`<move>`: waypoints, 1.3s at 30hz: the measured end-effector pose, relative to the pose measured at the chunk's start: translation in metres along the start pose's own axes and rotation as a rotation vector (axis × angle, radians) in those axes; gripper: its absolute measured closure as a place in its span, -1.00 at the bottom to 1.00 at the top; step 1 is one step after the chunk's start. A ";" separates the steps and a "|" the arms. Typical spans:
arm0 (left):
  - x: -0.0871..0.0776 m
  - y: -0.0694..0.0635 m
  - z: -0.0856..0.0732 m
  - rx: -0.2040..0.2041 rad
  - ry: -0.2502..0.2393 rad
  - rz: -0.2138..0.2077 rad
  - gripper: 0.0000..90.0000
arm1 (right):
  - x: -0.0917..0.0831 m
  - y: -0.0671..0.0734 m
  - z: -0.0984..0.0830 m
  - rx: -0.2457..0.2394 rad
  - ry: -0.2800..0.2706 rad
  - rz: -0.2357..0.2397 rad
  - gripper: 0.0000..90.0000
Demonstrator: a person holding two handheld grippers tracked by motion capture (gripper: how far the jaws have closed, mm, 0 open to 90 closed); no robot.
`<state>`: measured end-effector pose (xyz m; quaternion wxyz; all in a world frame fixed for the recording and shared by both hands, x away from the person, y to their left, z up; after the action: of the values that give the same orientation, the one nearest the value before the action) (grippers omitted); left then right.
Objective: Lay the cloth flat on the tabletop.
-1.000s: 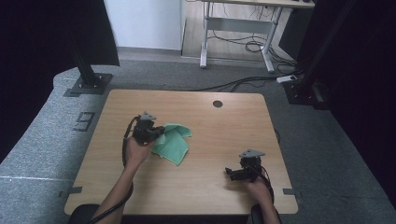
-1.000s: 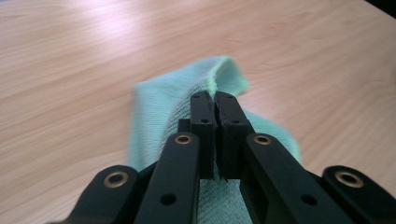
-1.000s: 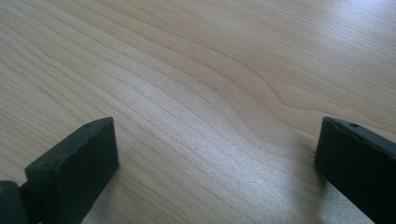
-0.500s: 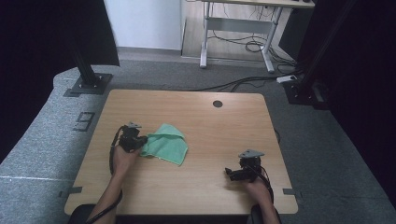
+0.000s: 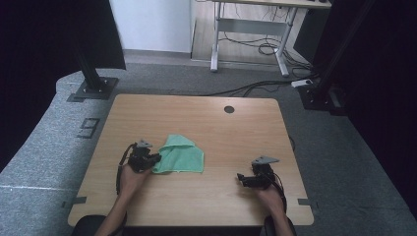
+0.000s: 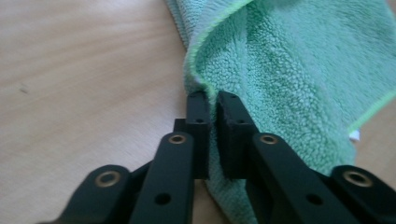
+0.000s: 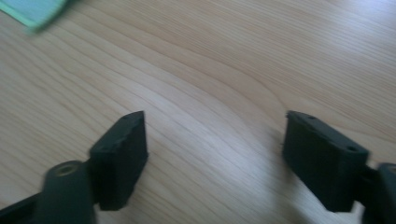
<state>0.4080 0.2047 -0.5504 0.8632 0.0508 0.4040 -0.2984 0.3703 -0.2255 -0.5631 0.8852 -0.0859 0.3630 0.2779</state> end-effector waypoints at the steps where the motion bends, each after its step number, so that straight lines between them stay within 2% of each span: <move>1: -0.001 -0.001 0.000 0.008 0.002 0.004 0.62 | 0.001 0.002 0.002 -0.003 0.002 0.013 -0.44; 3: -0.005 -0.002 0.003 0.037 -0.006 0.024 0.37 | 0.004 0.007 0.008 -0.006 0.009 0.033 -0.37; 5: -0.008 -0.002 0.010 0.053 -0.012 0.023 0.18 | 0.008 0.014 0.015 -0.015 0.011 0.054 -0.32; 9: -0.009 -0.006 0.027 0.097 -0.023 0.017 0.00 | 0.014 0.029 0.034 -0.029 -0.001 0.116 -0.20; 15: 0.002 -0.013 0.048 0.159 -0.009 0.034 -0.04 | 0.031 0.050 0.066 -0.043 -0.013 0.182 -0.10; 22: 0.018 -0.013 0.065 0.176 0.005 0.028 -0.09 | 0.057 0.067 0.097 -0.083 0.008 0.172 -0.09; 24: 0.023 -0.013 0.067 0.186 0.023 0.042 -0.10 | 0.067 0.069 0.104 -0.085 0.011 0.173 -0.10; 27: 0.028 -0.012 0.066 0.188 0.044 0.072 -0.01 | 0.084 0.071 0.112 -0.094 0.028 0.173 -0.11; 29: 0.030 -0.009 0.065 0.165 0.050 0.071 0.19 | 0.095 0.071 0.115 -0.097 0.050 0.173 -0.09; 32: 0.033 -0.006 0.063 0.128 0.062 0.042 0.53 | 0.107 0.071 0.117 -0.091 0.076 0.198 0.19; 34: 0.034 -0.006 0.061 0.126 0.067 0.038 0.75 | 0.111 0.072 0.116 -0.076 0.090 0.234 0.50; 36: 0.030 -0.007 0.062 0.125 0.053 0.034 0.85 | 0.111 0.073 0.117 -0.054 0.096 0.257 0.85; 37: 0.026 -0.008 0.064 0.128 0.035 0.033 0.88 | 0.108 0.073 0.117 -0.060 0.092 0.258 0.89; 39: 0.009 -0.007 0.071 0.112 -0.035 0.012 0.89 | 0.096 0.071 0.122 -0.083 0.081 0.236 0.92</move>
<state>0.4563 0.1714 -0.5088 0.8679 0.0963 0.3710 -0.3160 0.4594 -0.0820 -0.5374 0.8267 -0.0904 0.3943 0.3910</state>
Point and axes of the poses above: each handheld gripper's, and its own axes: x roughly forward along the jaws, z roughly out of its top, y roughly to its left, the point moved 2 cm from there along x, roughly forward along the jaws, and after that the axes turned 1 degree about -z, right-handed, at the moved point
